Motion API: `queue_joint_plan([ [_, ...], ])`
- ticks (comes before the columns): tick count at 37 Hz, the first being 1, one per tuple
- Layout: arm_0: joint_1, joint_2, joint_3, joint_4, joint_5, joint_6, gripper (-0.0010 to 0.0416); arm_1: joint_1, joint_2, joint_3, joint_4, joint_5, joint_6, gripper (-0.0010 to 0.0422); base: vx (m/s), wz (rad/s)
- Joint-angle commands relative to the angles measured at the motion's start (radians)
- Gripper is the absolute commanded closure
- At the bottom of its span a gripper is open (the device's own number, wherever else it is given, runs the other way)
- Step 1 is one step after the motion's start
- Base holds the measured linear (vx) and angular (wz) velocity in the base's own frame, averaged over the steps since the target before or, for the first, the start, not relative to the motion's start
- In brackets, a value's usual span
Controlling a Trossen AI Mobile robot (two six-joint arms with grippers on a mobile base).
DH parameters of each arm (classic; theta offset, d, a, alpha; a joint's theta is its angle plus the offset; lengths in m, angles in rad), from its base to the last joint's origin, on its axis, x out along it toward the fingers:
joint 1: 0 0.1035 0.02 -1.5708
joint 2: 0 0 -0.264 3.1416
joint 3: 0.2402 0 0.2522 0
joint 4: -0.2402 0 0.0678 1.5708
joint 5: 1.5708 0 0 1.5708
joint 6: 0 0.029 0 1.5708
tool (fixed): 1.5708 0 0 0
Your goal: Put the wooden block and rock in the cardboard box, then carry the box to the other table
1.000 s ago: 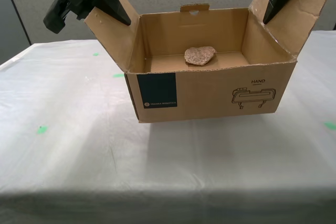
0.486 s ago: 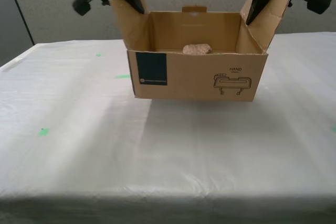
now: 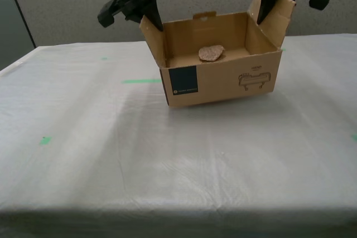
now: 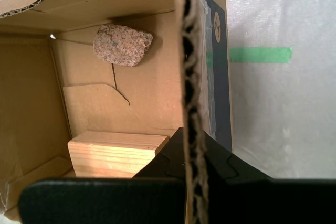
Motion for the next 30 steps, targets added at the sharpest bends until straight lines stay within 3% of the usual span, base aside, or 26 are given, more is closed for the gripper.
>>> queue_joint_plan([
  [1,0.000,0.043,0.033,0.010,-0.014,-0.004,0.0406,0.019,0.031,0.010,0.026,0.020,0.005,0.0413,0.000,0.000],
  [14,0.000,0.177,0.126,0.007,-0.014,-0.010,0.0406,0.052,0.066,0.080,0.026,-0.032,0.028,0.0413,0.000,0.000],
  [30,0.000,0.180,0.086,0.044,-0.014,0.005,0.0406,0.060,0.143,0.096,0.024,-0.037,0.029,0.0413,0.000,0.000],
])
